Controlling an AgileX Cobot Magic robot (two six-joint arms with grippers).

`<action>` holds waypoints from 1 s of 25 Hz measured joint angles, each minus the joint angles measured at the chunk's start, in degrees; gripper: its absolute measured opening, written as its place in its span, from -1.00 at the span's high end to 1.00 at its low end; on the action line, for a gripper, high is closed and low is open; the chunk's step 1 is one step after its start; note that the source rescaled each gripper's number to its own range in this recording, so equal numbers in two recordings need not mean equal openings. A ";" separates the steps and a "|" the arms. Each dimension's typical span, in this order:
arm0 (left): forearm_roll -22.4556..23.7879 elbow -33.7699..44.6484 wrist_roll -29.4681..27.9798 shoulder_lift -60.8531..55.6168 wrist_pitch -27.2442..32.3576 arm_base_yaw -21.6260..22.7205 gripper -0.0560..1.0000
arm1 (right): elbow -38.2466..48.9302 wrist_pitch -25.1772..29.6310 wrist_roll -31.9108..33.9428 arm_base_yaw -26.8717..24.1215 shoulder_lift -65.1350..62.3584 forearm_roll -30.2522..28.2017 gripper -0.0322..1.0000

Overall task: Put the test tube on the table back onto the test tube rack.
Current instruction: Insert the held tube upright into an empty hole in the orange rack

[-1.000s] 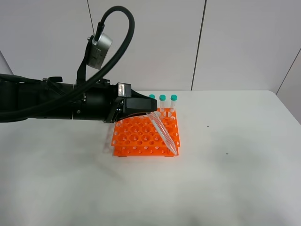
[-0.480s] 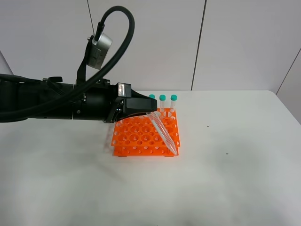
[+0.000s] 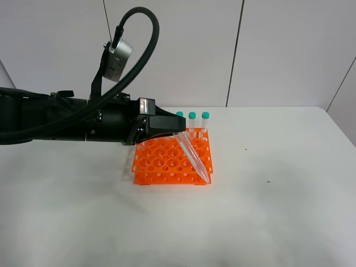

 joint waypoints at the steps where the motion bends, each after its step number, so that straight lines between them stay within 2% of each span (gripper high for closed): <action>1: 0.00 0.00 0.00 0.00 0.00 0.00 0.88 | 0.00 0.00 0.00 0.08 0.00 0.00 -1.00; 9: -0.05 -0.36 -0.18 -9.58 -0.58 0.00 0.88 | 0.00 0.00 0.00 0.08 0.00 0.15 -1.00; 14: 2.57 -0.57 -0.18 -17.48 -5.31 0.00 0.88 | 0.00 0.00 0.00 0.08 0.00 0.15 -1.00; 16: 5.24 -0.57 -0.18 -20.01 -8.07 0.00 0.88 | 0.00 0.00 0.00 0.08 0.00 0.15 -1.00; 20: 13.79 -0.57 -0.01 -23.37 -13.47 0.00 0.88 | 0.00 0.00 0.00 0.08 0.00 0.15 -1.00; 23: 21.71 -0.57 -0.29 -25.00 -15.71 0.00 0.88 | 0.00 0.00 0.00 0.08 0.00 0.15 -1.00; 25: 30.56 -0.63 -3.56 -25.82 -17.18 -0.13 0.88 | 0.00 0.00 0.00 0.08 0.00 0.15 -1.00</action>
